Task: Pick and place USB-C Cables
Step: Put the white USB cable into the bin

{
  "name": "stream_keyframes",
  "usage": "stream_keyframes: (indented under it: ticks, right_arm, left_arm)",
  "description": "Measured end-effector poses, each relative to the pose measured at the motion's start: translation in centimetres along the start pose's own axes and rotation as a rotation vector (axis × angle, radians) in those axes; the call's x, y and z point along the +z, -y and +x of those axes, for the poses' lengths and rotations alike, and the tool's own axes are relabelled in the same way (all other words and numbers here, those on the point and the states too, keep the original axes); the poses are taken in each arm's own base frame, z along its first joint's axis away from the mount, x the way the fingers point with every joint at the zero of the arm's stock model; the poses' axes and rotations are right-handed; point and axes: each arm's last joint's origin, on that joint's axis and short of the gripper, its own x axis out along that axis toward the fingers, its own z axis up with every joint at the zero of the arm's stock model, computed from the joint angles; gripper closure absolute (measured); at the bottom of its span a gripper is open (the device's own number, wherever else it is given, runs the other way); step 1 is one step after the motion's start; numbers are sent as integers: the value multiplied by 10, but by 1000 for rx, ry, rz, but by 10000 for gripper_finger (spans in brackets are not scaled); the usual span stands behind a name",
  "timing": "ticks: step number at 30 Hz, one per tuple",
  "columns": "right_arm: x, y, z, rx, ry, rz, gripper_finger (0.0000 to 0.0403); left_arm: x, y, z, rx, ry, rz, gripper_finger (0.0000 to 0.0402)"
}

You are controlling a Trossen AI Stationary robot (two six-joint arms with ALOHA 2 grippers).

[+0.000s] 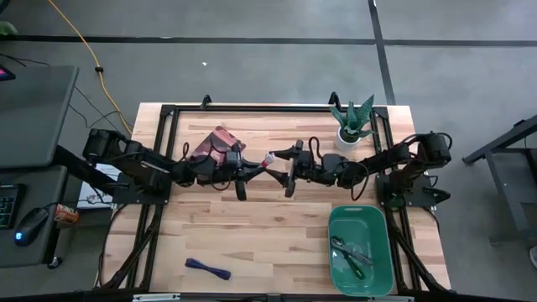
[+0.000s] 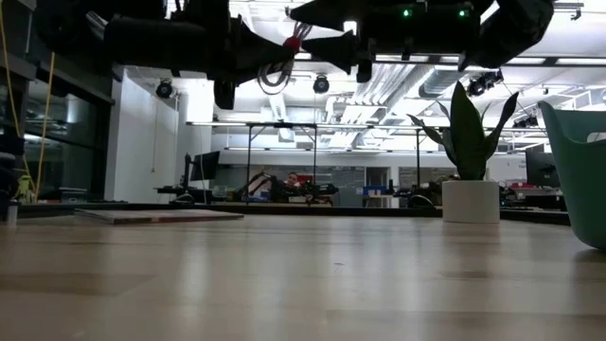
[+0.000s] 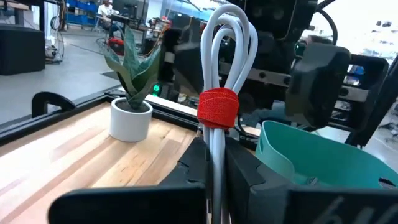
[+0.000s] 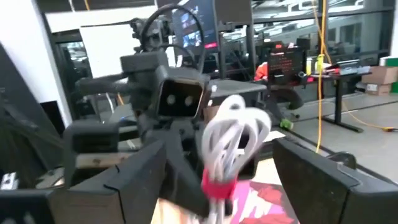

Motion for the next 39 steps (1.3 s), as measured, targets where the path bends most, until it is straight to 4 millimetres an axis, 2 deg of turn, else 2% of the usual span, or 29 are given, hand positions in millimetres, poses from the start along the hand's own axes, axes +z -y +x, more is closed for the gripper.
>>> stream_keyframes:
  ticks: [7,14,17,19,24,25,28,32,39]
  right_arm:
    - [-1,1,1,-13,-15,-12,116]
    - [-2,1,1,-25,-24,-15,123]
    - [-1,2,1,-30,-19,-8,157]
    - [-1,1,1,-30,-15,-5,199]
    - [-1,1,1,-22,-16,22,368]
    - [-1,1,1,-20,-17,21,383]
    - [-2,1,1,-17,-24,35,380]
    - [-3,1,0,-19,-40,18,395]
    - [9,4,-9,-69,-140,-43,397]
  left_arm:
    - [-4,3,14,-17,-14,-4,401]
    - [-3,7,15,-31,-12,2,401]
    - [-3,7,15,-27,-16,3,401]
    - [-3,7,15,-26,-18,4,401]
    - [-3,7,15,-26,-19,3,393]
    - [-4,7,15,-29,-20,4,388]
    - [-4,7,15,-32,-22,28,371]
    - [-4,7,13,-34,-34,73,336]
    - [11,1,-1,3,-132,121,249]
